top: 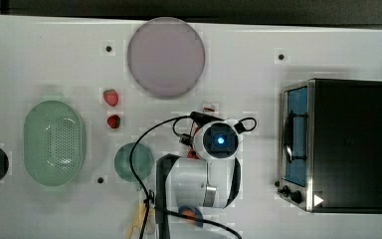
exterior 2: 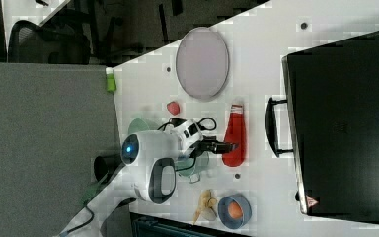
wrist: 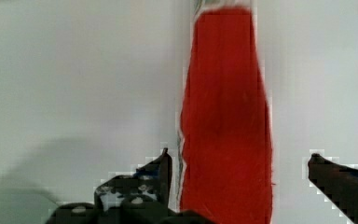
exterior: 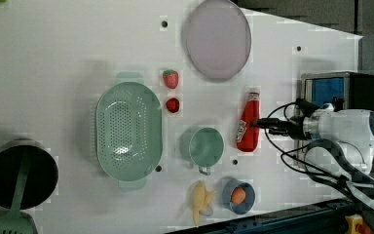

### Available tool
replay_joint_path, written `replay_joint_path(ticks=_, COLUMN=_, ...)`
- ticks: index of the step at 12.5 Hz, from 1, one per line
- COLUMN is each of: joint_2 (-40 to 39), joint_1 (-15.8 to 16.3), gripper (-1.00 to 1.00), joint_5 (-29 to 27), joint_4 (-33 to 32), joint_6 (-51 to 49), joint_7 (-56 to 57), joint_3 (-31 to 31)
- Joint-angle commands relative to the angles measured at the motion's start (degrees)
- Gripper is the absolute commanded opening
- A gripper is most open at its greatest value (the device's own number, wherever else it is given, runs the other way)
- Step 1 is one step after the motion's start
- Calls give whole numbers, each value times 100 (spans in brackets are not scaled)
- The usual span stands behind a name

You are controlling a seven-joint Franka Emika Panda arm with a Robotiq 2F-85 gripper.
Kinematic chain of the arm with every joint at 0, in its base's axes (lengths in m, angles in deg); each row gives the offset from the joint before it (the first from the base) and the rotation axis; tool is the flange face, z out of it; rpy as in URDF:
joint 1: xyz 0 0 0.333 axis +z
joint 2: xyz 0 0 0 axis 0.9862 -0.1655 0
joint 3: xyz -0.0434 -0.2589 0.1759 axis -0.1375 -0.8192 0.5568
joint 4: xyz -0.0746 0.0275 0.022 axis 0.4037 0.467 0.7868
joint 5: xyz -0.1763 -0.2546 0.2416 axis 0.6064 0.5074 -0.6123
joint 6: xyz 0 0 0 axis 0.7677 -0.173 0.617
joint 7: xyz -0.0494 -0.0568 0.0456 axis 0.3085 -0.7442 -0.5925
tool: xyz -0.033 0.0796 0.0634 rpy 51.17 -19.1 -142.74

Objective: Pick ketchup from plate and place it on table.

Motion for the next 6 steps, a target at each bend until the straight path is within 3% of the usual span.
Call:
replay_joint_path(ticks=1, joint_2=986, joint_1=-22, gripper=100, joint_5=1, joint_4=317, joint_6=-504, joint_7=-1079, joint_3=37)
replay_joint_path(ticks=6, joint_2=2403, joint_1=-16, gripper=100, joint_5=16, joint_4=1134, joint_6=-2492, joint_7=-2918, joint_3=103)
